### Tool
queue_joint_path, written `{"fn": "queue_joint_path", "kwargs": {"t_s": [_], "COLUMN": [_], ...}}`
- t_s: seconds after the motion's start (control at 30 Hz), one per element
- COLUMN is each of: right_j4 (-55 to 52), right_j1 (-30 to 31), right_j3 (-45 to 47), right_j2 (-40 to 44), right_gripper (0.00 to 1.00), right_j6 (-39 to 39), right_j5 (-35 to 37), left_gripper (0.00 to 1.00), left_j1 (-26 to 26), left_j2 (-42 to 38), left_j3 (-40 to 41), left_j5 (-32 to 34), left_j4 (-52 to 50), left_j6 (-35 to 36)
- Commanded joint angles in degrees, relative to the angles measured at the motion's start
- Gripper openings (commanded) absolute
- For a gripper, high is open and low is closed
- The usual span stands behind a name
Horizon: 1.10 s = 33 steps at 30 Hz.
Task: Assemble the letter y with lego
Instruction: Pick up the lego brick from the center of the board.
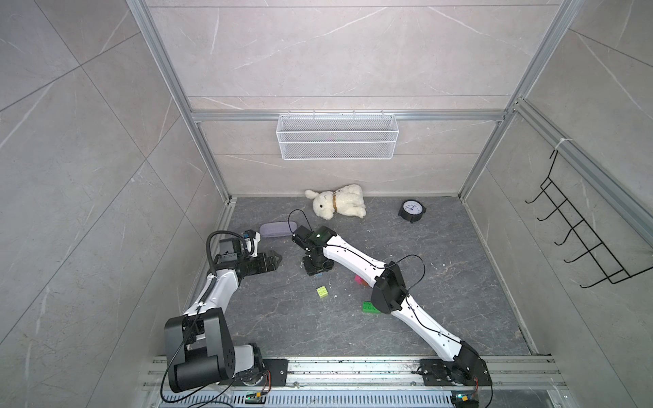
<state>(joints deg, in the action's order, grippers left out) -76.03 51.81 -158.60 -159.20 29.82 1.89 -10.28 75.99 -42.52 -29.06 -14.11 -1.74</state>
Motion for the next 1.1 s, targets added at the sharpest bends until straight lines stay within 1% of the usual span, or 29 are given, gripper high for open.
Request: {"fn": "queue_joint_path", "kwargs": {"t_s": [0.0,0.17,0.23,0.37,0.47,0.5,0.53,0.63,0.67,0.7,0.87,0.97,1.07], "right_j4": [1.5,1.1,0.8,0.4,1.3,2.6,4.8,15.7,20.3,23.0,31.9,33.8,33.0], "right_j1": [-0.5,-0.5,-0.4,-0.2,0.1,0.4,0.6,0.6,0.6,0.6,0.5,-0.2,-1.7], "right_j3": [-0.1,-0.3,-0.7,0.4,5.6,8.7,14.5,34.5,42.4,48.0,73.2,84.7,90.9], "right_j2": [-1.9,-1.5,-0.8,2.9,8.0,10.4,14.3,27.0,31.7,35.3,52.6,60.9,65.6], "right_gripper": [0.45,0.37,0.36,0.35,0.33,0.33,0.34,0.34,0.34,0.34,0.34,0.34,0.34], "right_j6": [0.9,0.0,-1.5,-7.8,-14.4,-16.8,-19.2,-25.2,-27.4,-29.4,-42.0,-51.3,-58.8], "right_j5": [-0.2,-0.3,-0.2,2.6,4.8,5.2,5.6,5.2,4.5,3.7,-0.5,-5.3,-9.2], "left_gripper": [0.93,0.93,0.93,0.92,0.92,0.92,0.92,0.92,0.92,0.92,0.92,0.92,0.92], "left_j1": [-0.3,-0.3,-0.4,-0.3,0.3,0.9,1.7,4.8,5.7,6.5,11.0,13.2,14.1], "left_j2": [-1.1,-0.8,-0.7,-0.4,0.1,0.2,0.4,0.9,1.2,1.4,3.1,4.2,4.7], "left_j3": [-0.5,-0.5,-0.5,-0.5,-0.1,0.1,0.2,0.3,0.3,0.4,0.3,0.1,0.0], "left_j5": [-1.8,-2.0,-2.5,-5.4,-8.4,-9.3,-10.0,-11.0,-11.2,-11.1,-11.3,-11.4,-11.2], "left_j4": [0.3,0.3,0.5,1.0,2.2,2.4,2.7,2.8,2.8,2.8,2.8,2.7,2.7], "left_j6": [0.4,0.4,0.1,-0.9,-2.7,-2.9,-2.9,-2.4,-2.4,-2.4,-1.7,-1.4,-1.2]}}
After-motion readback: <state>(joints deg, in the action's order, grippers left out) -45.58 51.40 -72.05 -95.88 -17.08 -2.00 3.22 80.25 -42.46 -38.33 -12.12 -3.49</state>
